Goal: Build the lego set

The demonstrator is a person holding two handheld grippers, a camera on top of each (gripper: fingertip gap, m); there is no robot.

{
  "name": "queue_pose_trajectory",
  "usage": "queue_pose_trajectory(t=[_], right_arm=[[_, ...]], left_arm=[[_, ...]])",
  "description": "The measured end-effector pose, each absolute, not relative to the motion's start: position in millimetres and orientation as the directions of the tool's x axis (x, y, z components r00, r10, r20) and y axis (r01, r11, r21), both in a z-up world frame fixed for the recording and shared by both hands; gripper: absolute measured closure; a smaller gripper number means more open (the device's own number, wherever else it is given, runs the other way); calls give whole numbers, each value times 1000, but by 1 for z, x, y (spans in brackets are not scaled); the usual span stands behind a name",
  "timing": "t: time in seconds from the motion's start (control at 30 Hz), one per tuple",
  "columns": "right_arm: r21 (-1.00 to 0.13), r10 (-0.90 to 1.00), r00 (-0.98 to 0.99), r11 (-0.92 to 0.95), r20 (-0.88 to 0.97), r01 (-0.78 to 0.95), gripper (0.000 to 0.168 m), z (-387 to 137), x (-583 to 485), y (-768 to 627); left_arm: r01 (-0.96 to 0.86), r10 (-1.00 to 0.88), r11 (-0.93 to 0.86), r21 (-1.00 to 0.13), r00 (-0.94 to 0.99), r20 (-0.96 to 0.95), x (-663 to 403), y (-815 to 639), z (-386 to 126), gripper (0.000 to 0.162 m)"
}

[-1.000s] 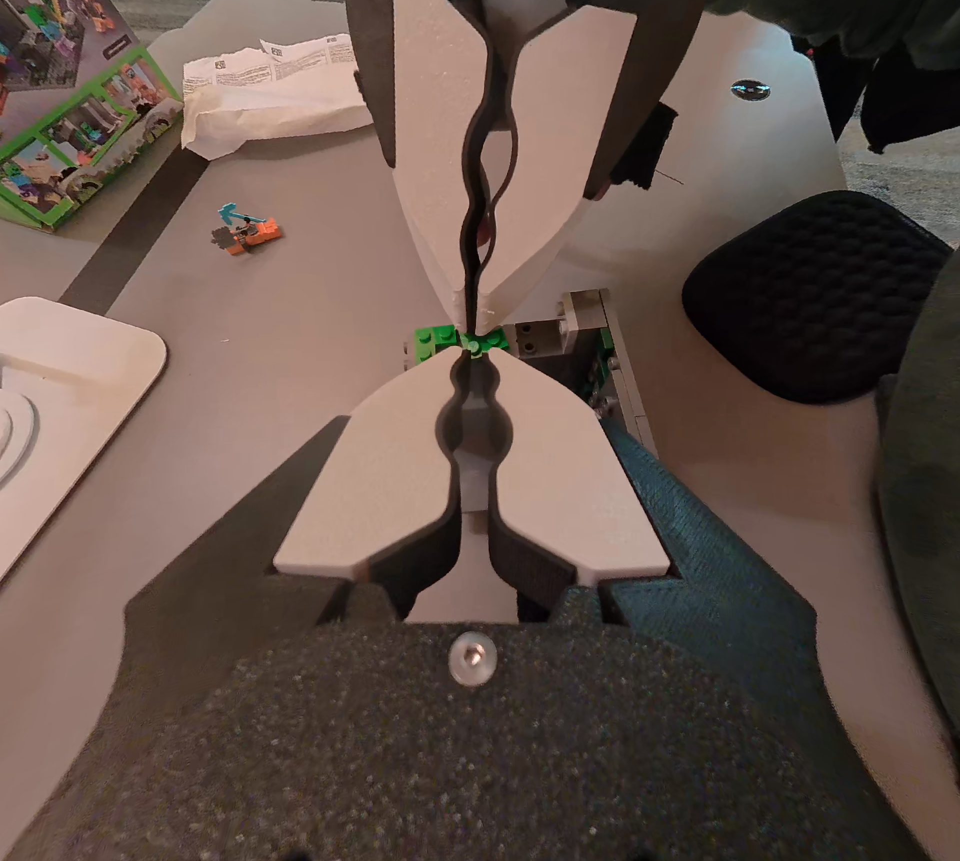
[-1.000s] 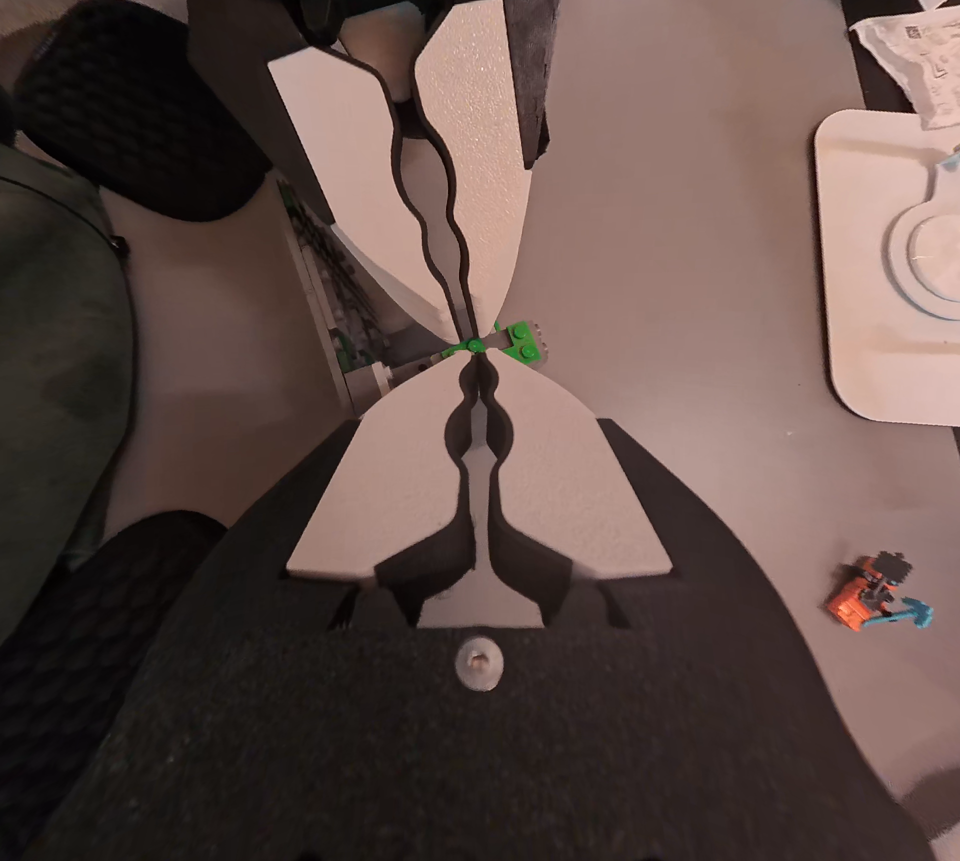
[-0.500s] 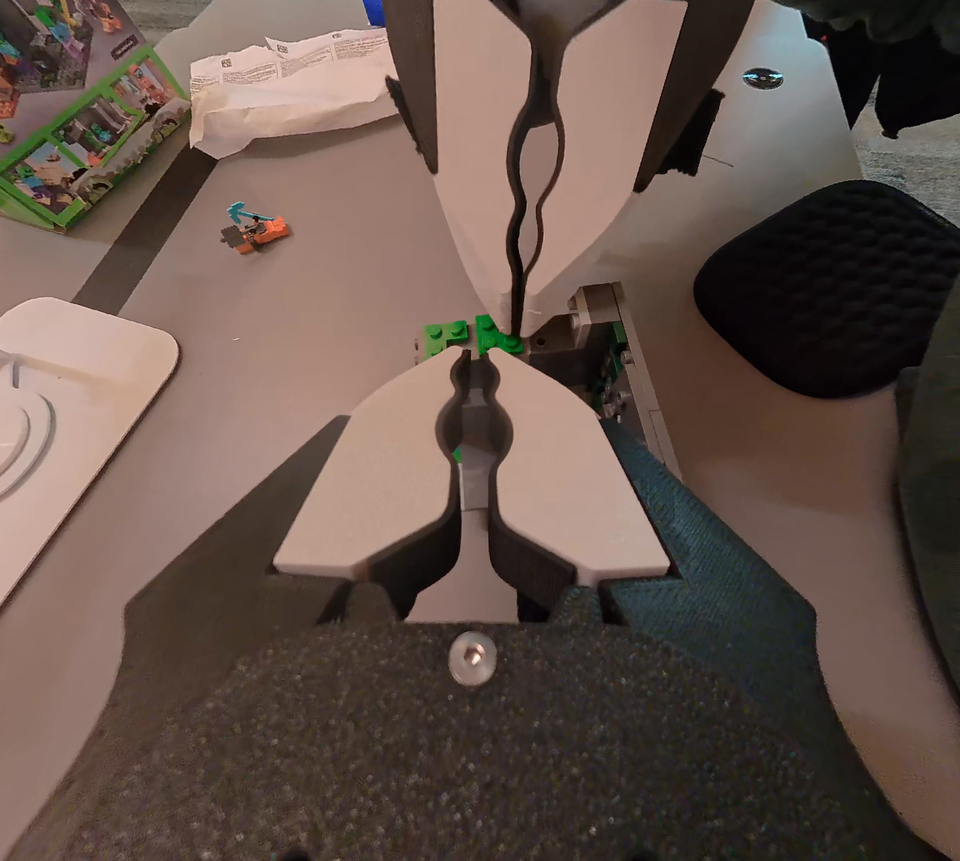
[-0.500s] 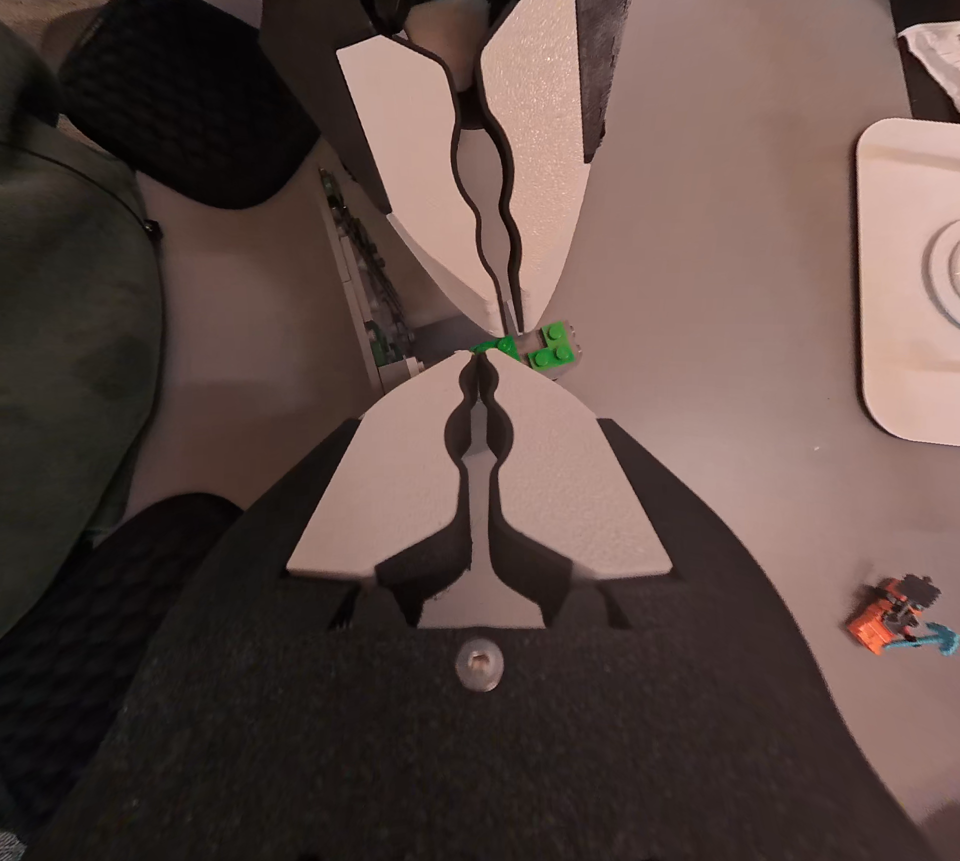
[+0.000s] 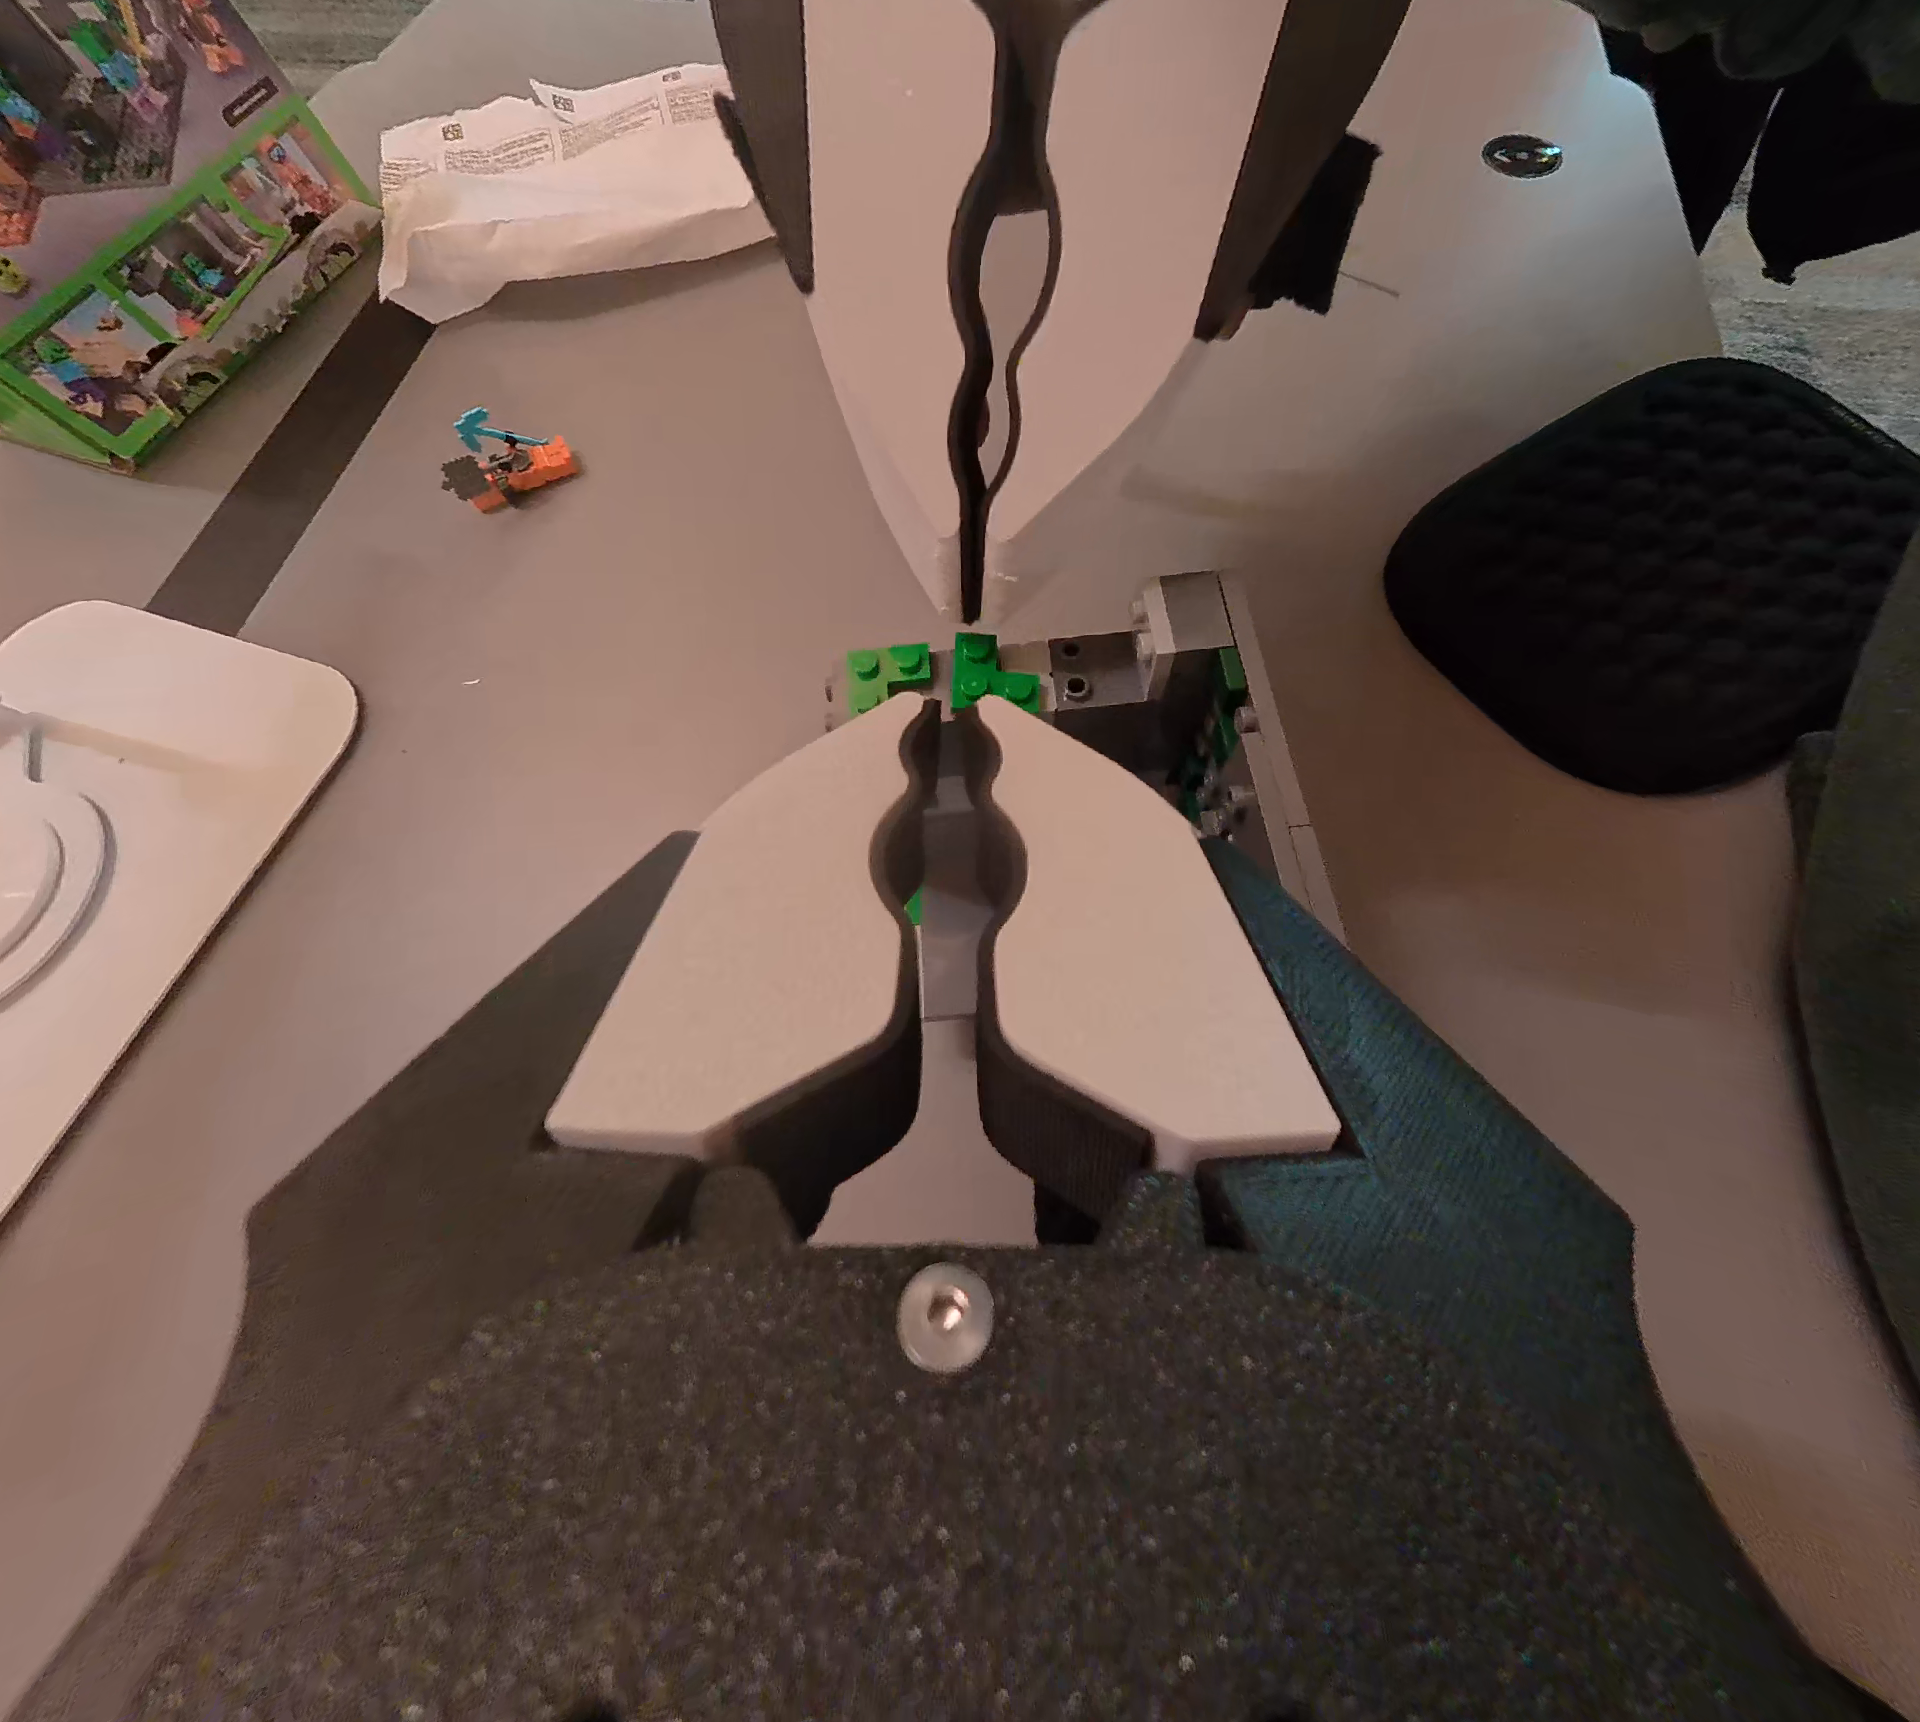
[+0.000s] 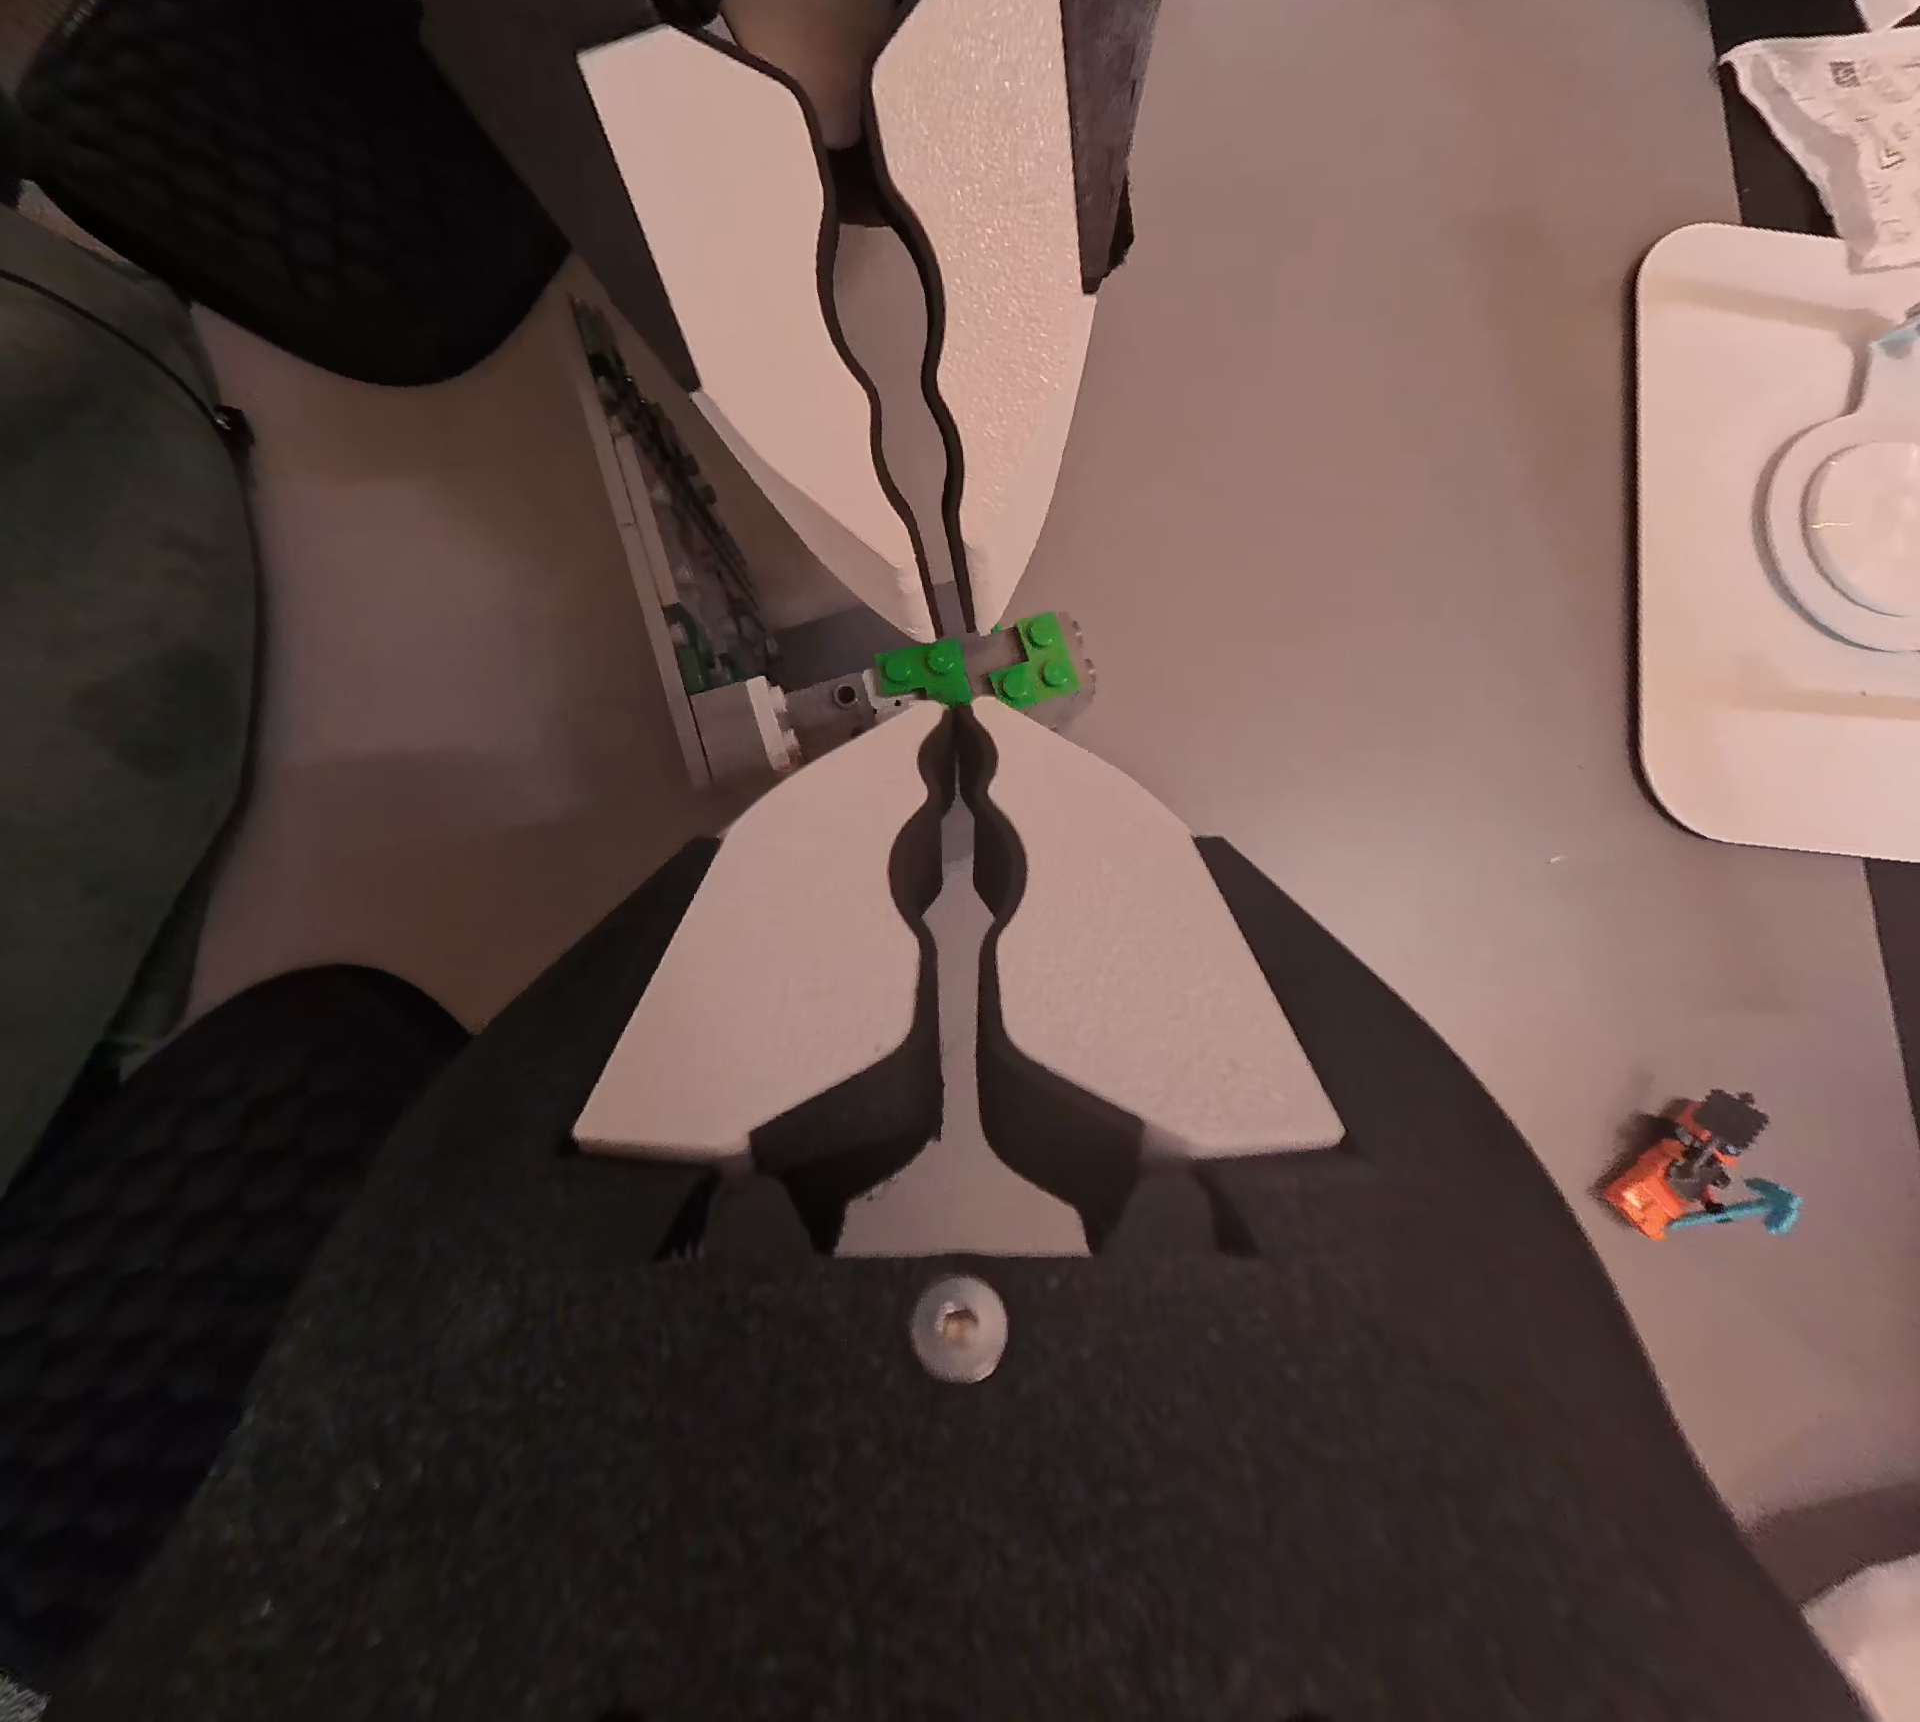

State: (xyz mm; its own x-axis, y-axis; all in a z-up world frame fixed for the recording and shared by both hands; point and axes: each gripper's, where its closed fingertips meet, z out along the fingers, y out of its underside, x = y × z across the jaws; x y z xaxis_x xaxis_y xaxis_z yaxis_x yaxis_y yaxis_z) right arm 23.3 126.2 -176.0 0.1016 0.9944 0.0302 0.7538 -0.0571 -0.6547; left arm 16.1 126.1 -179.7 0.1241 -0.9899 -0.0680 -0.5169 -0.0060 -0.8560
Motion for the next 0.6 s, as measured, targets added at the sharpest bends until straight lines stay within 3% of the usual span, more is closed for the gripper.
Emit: queue_pose_trajectory(t=[0.6], right_arm=[[-637,997,73,-53,5,769,168,-177,19,127]], left_arm=[[-509,-993,-14,-861,109,-48,22,125,-175,160]])
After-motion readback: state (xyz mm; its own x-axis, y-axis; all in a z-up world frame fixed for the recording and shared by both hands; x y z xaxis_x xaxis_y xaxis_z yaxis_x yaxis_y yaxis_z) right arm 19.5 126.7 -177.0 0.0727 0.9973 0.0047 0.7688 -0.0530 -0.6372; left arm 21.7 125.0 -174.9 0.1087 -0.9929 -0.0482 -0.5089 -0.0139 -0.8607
